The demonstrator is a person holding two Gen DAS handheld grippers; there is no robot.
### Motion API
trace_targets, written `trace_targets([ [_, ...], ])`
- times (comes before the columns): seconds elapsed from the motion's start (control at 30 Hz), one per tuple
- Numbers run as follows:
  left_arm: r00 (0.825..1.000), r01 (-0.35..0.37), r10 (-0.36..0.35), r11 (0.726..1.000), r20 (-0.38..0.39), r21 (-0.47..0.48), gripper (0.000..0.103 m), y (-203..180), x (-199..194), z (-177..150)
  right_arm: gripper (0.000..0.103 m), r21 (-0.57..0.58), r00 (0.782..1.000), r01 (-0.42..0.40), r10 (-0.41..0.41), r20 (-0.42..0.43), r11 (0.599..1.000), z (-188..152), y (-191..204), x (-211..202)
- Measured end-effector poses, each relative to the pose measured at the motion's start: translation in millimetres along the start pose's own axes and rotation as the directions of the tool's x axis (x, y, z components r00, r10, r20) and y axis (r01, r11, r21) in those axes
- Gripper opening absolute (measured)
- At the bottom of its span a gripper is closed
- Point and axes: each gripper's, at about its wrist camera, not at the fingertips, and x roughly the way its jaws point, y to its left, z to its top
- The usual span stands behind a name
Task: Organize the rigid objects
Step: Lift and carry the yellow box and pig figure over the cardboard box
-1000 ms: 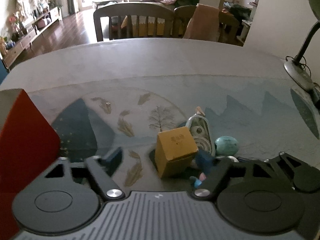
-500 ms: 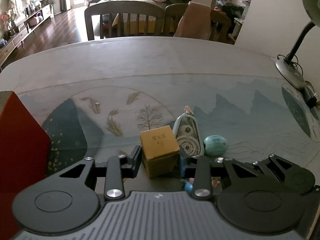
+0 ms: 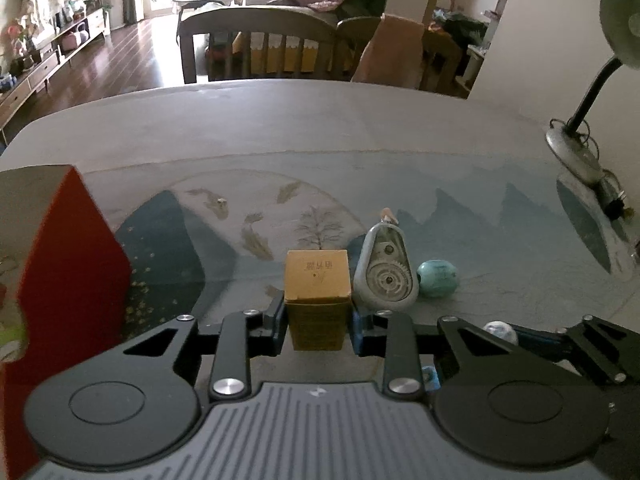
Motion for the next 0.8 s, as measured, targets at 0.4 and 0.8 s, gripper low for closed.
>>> trace_targets([
  [0.4,0.997,0.064,-0.065,0.998,0.031,0.005,0.030,21.7,-65.6,-5.7,0.076,0.007,0.999,0.012,-0.012,0.038,1.000,13.6,31.3,-59.9],
  [0.8,0.993,0.090,-0.090,0.996,0.080,0.002,0.030,66.0,-130.2,-8.9,0.076,-0.006,0.995,0.001,-0.001,0.095,1.000,37.3,94.2,-104.7],
])
